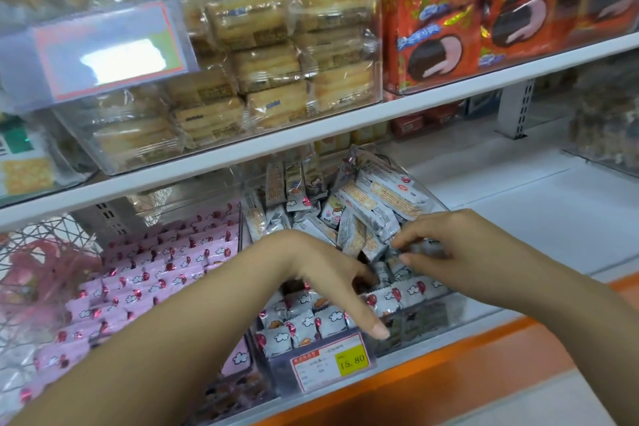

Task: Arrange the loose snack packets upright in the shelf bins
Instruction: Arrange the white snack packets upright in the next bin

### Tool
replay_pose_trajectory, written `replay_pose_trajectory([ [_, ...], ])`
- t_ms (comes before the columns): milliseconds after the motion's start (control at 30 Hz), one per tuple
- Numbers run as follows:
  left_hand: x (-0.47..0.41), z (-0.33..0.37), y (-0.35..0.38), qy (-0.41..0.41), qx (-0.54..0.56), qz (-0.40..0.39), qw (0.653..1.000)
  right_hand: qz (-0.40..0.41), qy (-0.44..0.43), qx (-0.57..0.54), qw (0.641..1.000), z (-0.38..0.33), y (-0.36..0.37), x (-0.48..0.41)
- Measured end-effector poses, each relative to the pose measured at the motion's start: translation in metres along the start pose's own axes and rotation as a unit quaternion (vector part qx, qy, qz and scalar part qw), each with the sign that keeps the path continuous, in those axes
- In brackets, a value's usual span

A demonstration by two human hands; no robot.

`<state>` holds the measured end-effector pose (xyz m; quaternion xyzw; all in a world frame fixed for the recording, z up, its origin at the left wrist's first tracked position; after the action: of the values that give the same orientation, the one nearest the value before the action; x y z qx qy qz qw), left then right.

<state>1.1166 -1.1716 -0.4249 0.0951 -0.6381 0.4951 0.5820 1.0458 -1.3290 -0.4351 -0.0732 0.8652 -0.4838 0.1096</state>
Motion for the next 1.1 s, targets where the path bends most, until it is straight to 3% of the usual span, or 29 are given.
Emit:
replay_pose_trajectory([
  [367, -0.008, -0.011, 0.005, 0.008, 0.04, 0.024, 0.999, -0.028, 0.0, 0.004, 1.0, -0.003, 0.004, -0.001],
  [733, 0.008, -0.034, 0.022, 0.081, 0.143, 0.177, 0.97, -0.029, -0.016, 0.01, 0.999, -0.015, 0.008, 0.0],
  [833, 0.013, -0.039, 0.026, 0.099, 0.153, 0.217, 0.959, -0.032, -0.031, 0.029, 0.999, -0.02, 0.012, -0.002],
  [1100, 0.031, -0.039, 0.028, 0.149, 0.203, 0.23, 0.94, 0.011, -0.043, 0.153, 0.987, -0.031, 0.024, -0.007],
])
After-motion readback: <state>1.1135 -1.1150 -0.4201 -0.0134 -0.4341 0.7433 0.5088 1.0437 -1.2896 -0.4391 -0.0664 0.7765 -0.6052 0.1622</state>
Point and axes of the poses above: each hand's wrist, its own x-axis away from the middle knuckle, its own y-axis out of the palm, z = x × y, the point moved 2 cm from there along -x, towards the middle knuckle, and after that the axes turned 8 degrees about -z, right-handed, at the moved point
